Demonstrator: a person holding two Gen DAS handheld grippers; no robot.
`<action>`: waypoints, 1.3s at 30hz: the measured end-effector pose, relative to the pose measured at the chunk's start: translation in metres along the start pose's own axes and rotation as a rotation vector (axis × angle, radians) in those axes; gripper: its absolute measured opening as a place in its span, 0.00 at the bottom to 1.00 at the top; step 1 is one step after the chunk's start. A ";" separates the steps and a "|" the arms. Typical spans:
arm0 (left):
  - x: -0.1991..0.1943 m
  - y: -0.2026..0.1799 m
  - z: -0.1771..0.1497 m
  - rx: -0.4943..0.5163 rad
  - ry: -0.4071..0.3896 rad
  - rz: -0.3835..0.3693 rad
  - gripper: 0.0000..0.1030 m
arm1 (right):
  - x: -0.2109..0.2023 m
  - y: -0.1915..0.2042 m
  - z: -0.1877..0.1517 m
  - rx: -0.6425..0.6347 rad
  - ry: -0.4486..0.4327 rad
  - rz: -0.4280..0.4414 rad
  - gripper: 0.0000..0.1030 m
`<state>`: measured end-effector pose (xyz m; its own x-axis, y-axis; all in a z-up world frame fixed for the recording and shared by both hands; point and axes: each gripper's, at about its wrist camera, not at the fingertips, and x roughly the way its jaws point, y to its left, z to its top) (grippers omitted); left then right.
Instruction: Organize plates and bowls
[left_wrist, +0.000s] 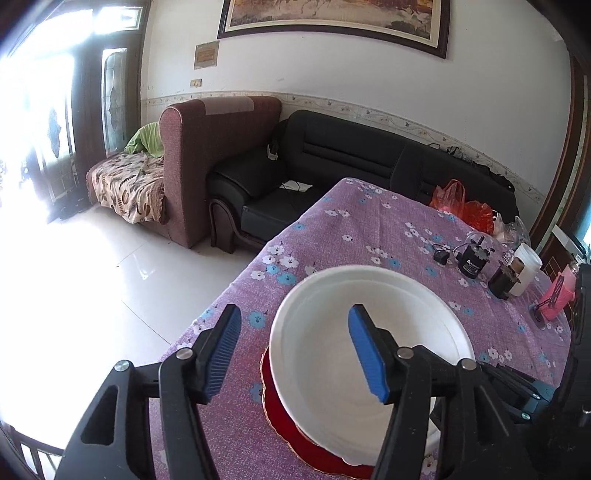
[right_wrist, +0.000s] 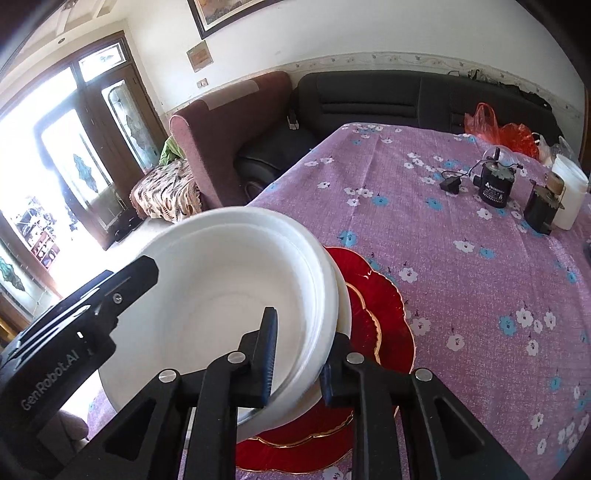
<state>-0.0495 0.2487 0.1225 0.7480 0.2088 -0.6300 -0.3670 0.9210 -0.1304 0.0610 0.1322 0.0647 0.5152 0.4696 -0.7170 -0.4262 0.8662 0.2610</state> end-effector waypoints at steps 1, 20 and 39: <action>-0.003 0.001 0.000 -0.002 -0.008 0.005 0.63 | -0.001 0.001 0.000 -0.007 -0.006 -0.004 0.29; -0.049 0.003 -0.019 0.021 -0.106 0.107 0.76 | -0.037 -0.007 -0.004 0.029 -0.091 0.044 0.63; -0.076 0.000 -0.028 0.011 -0.143 0.138 0.86 | -0.065 -0.012 -0.047 0.019 -0.088 0.026 0.66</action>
<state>-0.1220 0.2237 0.1493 0.7623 0.3770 -0.5261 -0.4658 0.8839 -0.0416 -0.0024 0.0836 0.0776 0.5678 0.5048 -0.6502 -0.4267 0.8560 0.2919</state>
